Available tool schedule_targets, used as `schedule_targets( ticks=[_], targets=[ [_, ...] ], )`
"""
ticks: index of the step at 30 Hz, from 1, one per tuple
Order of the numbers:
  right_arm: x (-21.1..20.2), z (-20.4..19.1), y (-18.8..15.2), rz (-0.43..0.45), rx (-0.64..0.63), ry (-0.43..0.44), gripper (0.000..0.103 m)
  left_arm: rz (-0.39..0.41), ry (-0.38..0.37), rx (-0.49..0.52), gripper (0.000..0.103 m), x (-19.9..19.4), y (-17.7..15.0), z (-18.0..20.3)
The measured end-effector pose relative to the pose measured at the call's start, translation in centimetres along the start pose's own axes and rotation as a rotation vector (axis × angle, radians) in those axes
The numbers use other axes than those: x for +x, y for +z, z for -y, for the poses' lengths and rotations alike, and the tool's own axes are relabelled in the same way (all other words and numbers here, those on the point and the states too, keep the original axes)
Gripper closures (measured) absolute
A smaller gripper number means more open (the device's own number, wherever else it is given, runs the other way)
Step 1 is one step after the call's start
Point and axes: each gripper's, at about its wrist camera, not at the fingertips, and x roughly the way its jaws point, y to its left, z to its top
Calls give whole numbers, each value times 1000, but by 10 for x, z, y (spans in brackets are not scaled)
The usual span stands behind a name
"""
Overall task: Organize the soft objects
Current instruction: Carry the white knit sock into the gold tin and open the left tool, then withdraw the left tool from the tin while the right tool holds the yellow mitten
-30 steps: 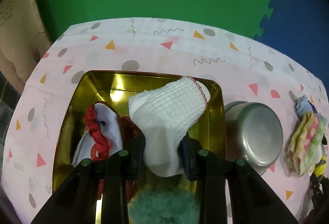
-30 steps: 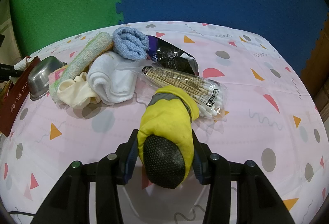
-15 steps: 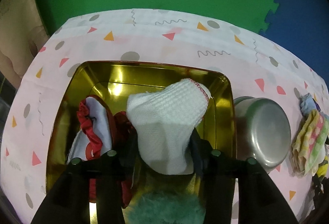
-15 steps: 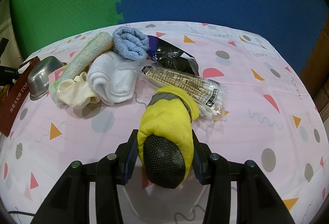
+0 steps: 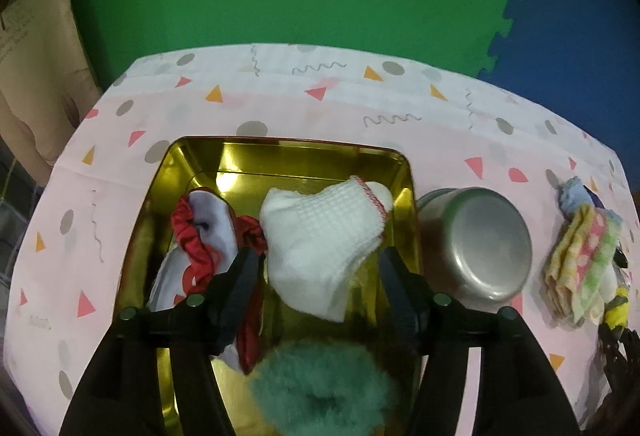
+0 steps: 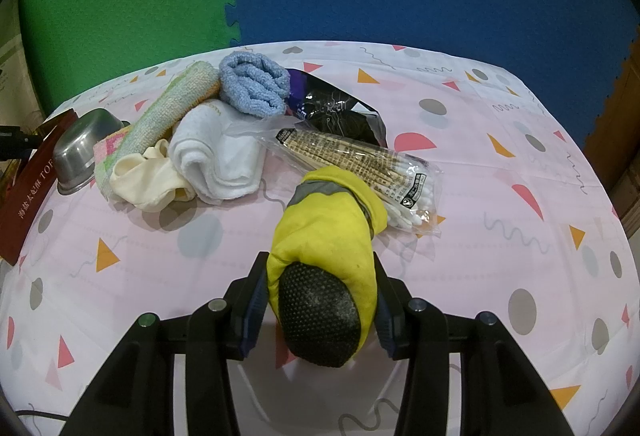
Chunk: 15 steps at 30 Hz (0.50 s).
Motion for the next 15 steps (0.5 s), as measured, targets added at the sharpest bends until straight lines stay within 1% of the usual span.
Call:
schedule_targets(
  ticks=[4,8,11,14,15],
  targets=[
    [0,0,0,0,0,0,56,31,2,-13,40,-18,-10,1],
    [0,0,0,0,-1,-1,56,62,7,-49,40,-37,-23,-3],
    [0,0,0,-1,-5,-6,56,98,40,-59,40,-52,-33,-6],
    [0,-1,1,-3,-15,-18,56,141,104,-59,37,-67,-47,-10],
    [0,-2,1,-4,-19,-23,56,148,110,-60,30,-69,-50,-12]
  ],
)
